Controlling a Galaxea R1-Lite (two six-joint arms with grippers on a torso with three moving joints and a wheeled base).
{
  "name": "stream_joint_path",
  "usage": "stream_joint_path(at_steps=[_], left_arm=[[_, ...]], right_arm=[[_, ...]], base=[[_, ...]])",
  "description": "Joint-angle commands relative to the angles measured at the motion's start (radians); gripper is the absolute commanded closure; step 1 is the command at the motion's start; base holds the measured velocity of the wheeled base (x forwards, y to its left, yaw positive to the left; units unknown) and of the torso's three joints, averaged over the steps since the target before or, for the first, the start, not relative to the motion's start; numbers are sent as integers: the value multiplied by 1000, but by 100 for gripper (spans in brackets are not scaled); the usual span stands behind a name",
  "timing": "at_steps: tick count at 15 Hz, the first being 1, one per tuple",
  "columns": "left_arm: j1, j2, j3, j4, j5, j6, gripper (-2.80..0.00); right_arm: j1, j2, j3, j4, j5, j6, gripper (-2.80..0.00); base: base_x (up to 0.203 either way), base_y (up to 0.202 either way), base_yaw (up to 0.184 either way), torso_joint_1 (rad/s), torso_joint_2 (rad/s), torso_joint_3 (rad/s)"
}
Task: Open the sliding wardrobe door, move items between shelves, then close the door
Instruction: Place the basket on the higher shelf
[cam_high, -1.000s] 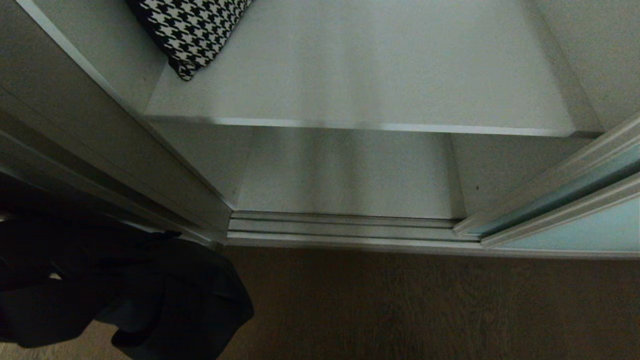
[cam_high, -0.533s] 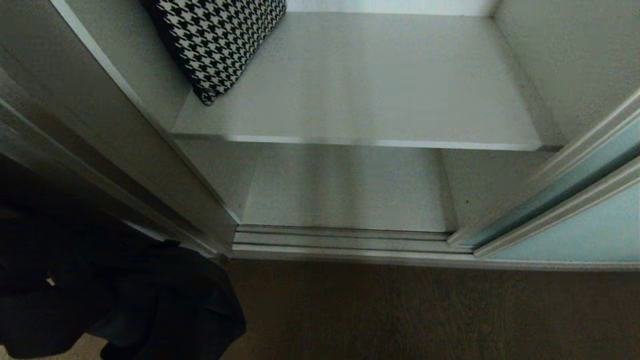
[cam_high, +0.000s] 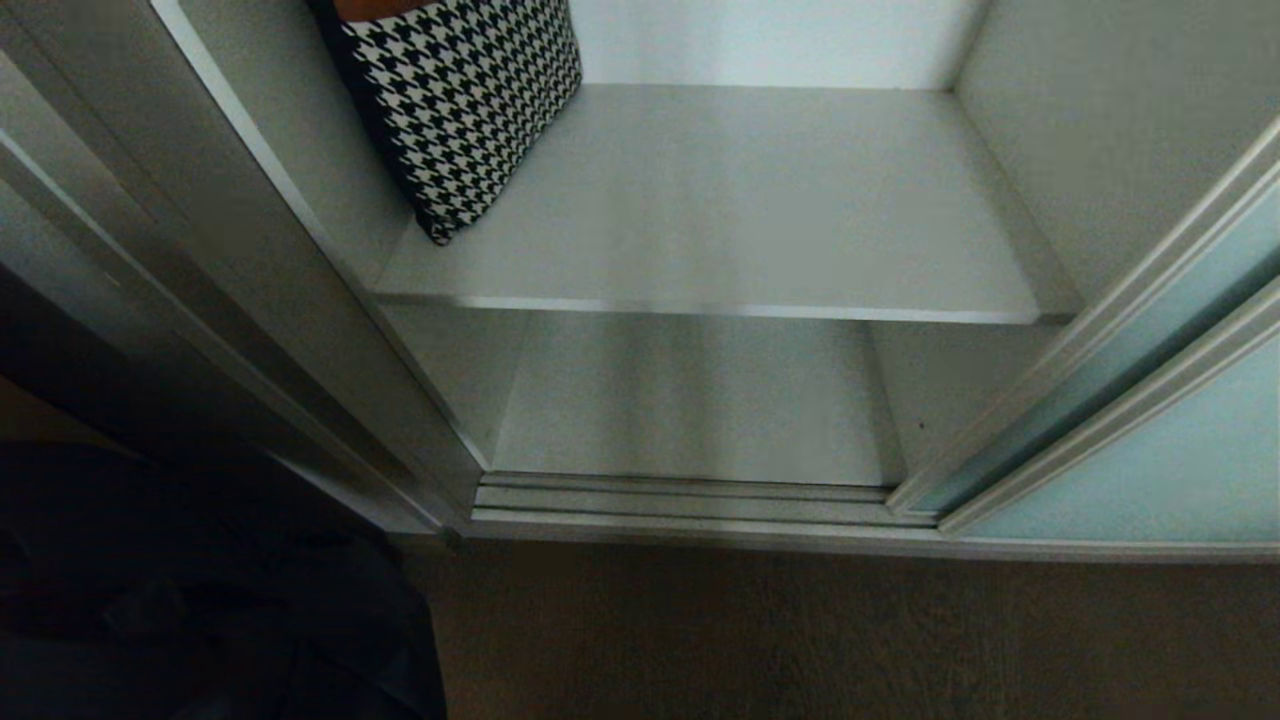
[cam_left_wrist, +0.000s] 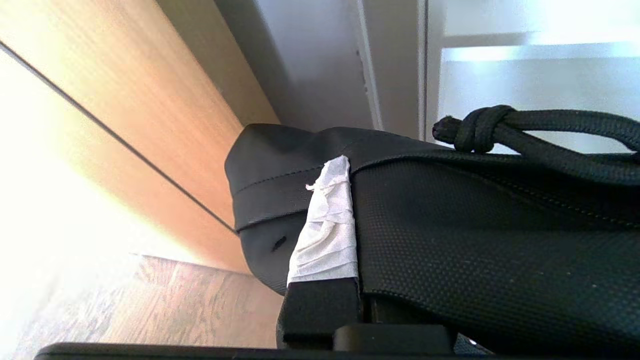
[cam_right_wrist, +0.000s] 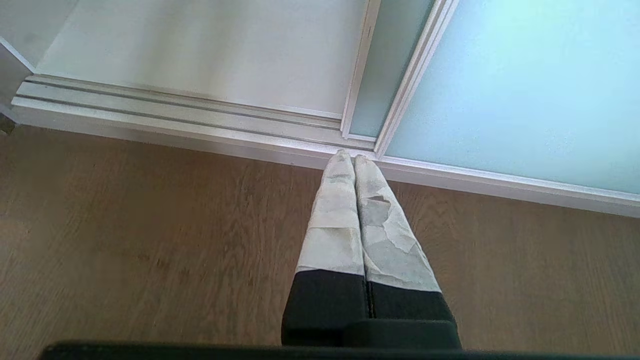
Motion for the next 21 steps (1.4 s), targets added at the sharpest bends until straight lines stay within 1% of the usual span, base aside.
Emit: stream_joint_path(at_steps=[1, 5, 7, 10, 11, 13, 15, 20, 21], left_arm=[[-1, -21, 14, 0, -22, 1, 0], [-3, -88, 29, 13, -28, 0, 0], [-5, -116, -23, 43, -24, -1, 0], [-7, -124, -152, 129, -36, -6, 0], [-7, -116, -175, 145, -43, -13, 0], [-7, -80, -211, 142, -59, -23, 0], [-10, -60, -259, 148, -63, -54, 0], [-17, -30, -287, 144, -135, -61, 0], [-20, -16, -305, 143, -139, -61, 0]], right_arm=[[0, 0, 0, 0, 1, -1, 0], [0, 0, 1, 0, 1, -1, 0], [0, 0, 1, 0, 1, -1, 0], [0, 0, 0, 0, 1, -1, 0], [0, 0, 0, 0, 1, -1, 0], [0, 0, 1, 0, 1, -1, 0], [0, 0, 1, 0, 1, -1, 0], [0, 0, 0, 0, 1, -1, 0], [0, 0, 0, 0, 1, -1, 0]], base=[[0, 0, 0, 0, 0, 0], [0, 0, 0, 0, 0, 0], [0, 0, 0, 0, 0, 0], [0, 0, 0, 0, 0, 0], [0, 0, 0, 0, 0, 0], [0, 0, 0, 0, 0, 0], [0, 0, 0, 0, 0, 0], [0, 0, 0, 0, 0, 0], [0, 0, 0, 0, 0, 0]])
